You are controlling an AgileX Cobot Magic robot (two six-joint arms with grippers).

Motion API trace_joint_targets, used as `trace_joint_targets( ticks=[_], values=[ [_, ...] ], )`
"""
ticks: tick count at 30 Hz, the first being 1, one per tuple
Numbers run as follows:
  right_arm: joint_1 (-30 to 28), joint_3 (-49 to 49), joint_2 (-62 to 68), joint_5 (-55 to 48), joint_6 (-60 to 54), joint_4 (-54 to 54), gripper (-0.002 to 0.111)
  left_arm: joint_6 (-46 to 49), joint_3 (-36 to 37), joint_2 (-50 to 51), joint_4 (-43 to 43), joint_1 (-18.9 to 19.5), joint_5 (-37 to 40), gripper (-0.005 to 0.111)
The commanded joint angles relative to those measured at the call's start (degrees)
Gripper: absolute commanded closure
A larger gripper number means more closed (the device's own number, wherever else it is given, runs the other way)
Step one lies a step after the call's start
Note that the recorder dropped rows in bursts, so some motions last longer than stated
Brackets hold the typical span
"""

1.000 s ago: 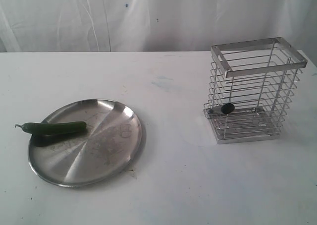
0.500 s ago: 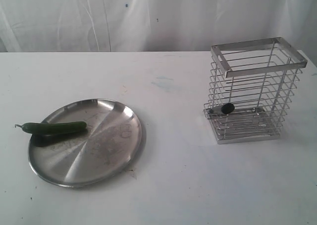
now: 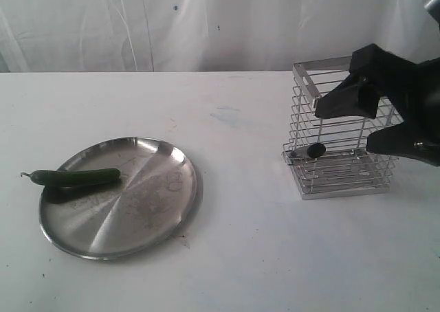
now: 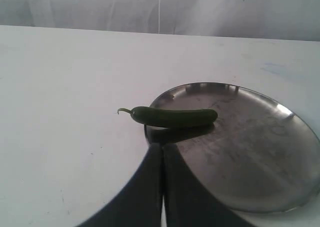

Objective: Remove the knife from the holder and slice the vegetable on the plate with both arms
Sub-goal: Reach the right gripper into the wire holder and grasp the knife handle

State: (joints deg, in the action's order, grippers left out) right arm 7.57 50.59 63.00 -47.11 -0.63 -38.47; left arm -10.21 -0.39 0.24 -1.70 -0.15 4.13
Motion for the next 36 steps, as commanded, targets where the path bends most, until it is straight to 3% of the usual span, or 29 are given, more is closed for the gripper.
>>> trace_joint_targets(
  ticks=[1,8,11,19,21,36],
  values=[
    [0.3,0.1,2.4,2.4,3.0,-0.3,0.035,-0.1,0.4,-0.2,-0.3,0.1,-0.2,0.107],
    [0.6,0.1,7.3,3.4,4.8,-0.6,0.039,-0.1,0.4,-0.2,-0.3,0.1,-0.2,0.107],
    [3.2,0.1,8.2,5.5,5.4,0.2,0.039,-0.1,0.4,-0.2,-0.3,0.1,-0.2,0.107],
    [11.3,0.1,13.1,15.2,20.9,15.8,0.042,-0.1,0.4,-0.2,-0.3,0.1,-0.2,0.107],
    [11.3,0.1,13.2,16.5,24.8,19.0,0.042,-0.1,0.4,-0.2,-0.3,0.1,-0.2,0.107],
    [12.3,0.1,16.5,18.4,24.8,18.6,0.048,-0.1,0.4,-0.2,-0.3,0.1,-0.2,0.107]
  ],
)
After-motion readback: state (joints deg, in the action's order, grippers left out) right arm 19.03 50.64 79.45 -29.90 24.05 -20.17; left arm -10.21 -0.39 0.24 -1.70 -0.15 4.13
